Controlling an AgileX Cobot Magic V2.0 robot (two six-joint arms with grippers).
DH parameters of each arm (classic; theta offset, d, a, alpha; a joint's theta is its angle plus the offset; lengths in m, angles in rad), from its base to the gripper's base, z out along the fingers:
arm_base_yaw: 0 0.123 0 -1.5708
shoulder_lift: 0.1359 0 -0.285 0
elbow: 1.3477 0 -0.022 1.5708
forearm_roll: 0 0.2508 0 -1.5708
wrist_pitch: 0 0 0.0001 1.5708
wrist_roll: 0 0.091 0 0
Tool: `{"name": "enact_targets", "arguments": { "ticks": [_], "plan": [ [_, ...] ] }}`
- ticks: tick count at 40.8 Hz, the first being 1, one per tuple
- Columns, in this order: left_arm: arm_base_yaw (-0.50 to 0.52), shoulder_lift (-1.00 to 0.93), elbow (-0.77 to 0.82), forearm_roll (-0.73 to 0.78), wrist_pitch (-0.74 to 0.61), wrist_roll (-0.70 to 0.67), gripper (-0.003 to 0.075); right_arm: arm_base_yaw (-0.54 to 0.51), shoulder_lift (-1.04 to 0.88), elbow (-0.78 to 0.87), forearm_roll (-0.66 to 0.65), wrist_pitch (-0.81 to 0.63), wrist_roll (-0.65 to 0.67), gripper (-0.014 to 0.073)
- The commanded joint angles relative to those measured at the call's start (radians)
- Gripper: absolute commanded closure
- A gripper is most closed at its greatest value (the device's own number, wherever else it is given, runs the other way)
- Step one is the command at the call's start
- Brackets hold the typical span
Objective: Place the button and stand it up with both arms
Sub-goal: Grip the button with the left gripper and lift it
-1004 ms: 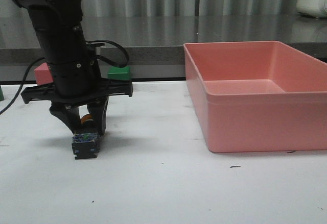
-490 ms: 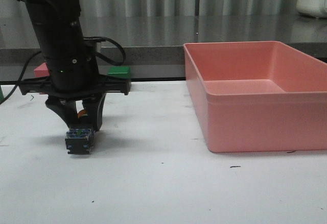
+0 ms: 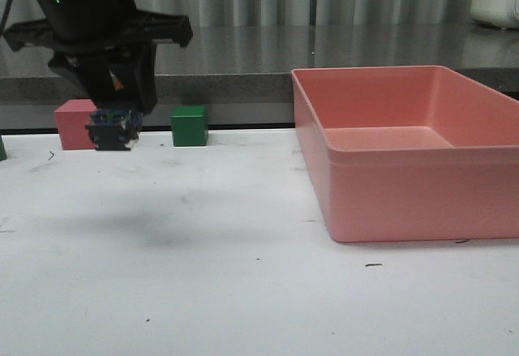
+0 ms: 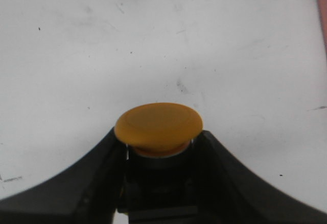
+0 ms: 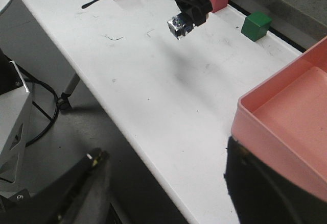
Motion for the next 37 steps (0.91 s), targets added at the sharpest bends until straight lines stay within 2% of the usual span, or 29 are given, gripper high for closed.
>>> {"name": "enact_targets", "arguments": {
  "ticks": [1,13,23,30,37],
  "plan": [
    [0.0,-0.124,-0.006,0.002,-0.086,0.049,0.0479,-0.001,0.007,-0.02,0.014,-0.059,-0.008,0.0095],
    [0.02,-0.342,0.249,0.004,-0.338,0.205,0.0479,-0.001,0.007,-0.02,0.014,-0.059,-0.008,0.0095],
    [0.184,-0.47,0.446,-0.016,-0.501,0.261,0.0479,-0.001,0.007,-0.02,0.014,-0.059,-0.008,0.0095],
    [0.241,-0.493,0.529,-0.112,-0.582,0.472,0.0479,-0.001,0.007,-0.02,0.014,-0.059,-0.008,0.0095],
    [0.239,-0.493,0.618,-0.151,-0.743,0.491,0.0479,-0.001,0.007,-0.02,0.014,-0.059,-0.008,0.0095]
  ]
}}
